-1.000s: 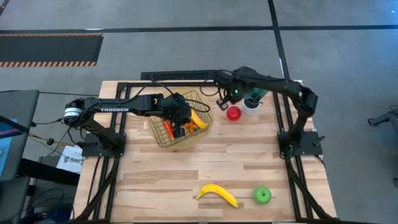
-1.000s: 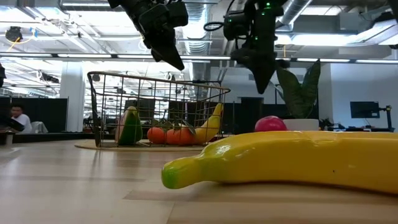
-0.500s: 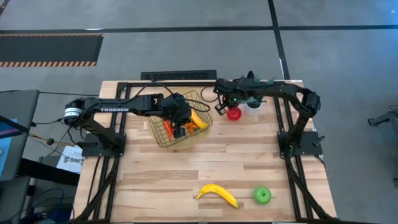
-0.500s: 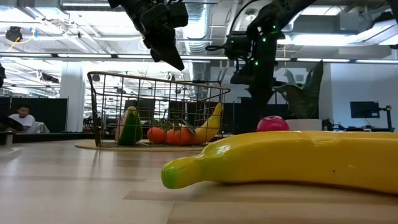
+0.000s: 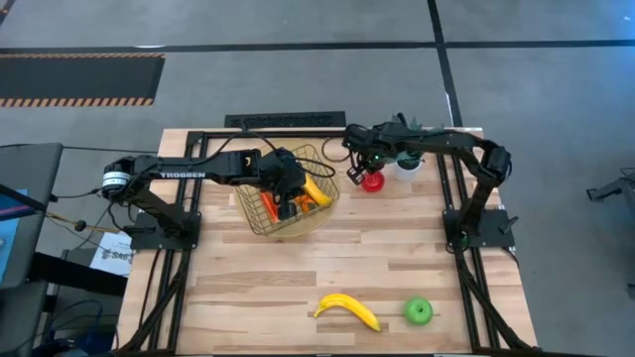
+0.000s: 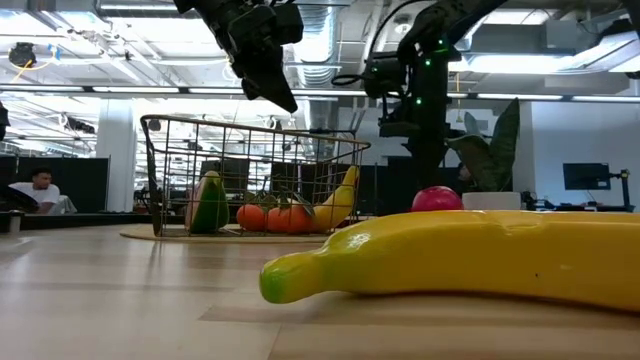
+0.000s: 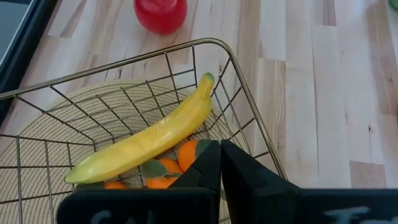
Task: Build produce basket
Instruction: Put the red apple into the wire basket
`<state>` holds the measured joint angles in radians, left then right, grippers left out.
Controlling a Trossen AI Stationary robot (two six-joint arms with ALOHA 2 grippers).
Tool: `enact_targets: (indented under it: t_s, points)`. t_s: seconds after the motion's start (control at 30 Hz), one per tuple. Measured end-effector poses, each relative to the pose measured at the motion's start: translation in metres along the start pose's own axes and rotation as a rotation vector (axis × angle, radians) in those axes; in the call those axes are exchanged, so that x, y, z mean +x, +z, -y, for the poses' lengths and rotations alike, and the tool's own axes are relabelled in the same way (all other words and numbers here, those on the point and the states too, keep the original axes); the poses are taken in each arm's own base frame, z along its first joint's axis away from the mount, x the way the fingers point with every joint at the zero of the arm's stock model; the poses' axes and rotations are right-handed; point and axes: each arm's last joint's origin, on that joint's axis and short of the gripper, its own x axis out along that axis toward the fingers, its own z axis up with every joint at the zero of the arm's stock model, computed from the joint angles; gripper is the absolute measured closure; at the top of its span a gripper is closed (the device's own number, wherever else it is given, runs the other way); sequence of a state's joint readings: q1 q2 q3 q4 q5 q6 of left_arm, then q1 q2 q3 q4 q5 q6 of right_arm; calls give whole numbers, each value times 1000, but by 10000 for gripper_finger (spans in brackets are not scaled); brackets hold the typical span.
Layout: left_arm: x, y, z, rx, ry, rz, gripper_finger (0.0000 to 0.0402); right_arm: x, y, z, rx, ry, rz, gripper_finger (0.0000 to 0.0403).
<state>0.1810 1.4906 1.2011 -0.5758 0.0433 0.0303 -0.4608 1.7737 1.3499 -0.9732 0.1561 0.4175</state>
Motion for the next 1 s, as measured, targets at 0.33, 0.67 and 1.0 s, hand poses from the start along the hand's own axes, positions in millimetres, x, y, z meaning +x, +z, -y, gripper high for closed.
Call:
enact_targets:
  t_s: [0.33,0.67,1.0]
  points:
    - [0,0,0,1,2,-2,401,-6,-21,-34,-51,43,-46,403]
    - [0,0,0,10,1,-2,401,-49,-20,-55,-65,37,119,403]
    - [0,-1,0,14,0,-13,401,-21,-28,-66,-3,-64,69,403]
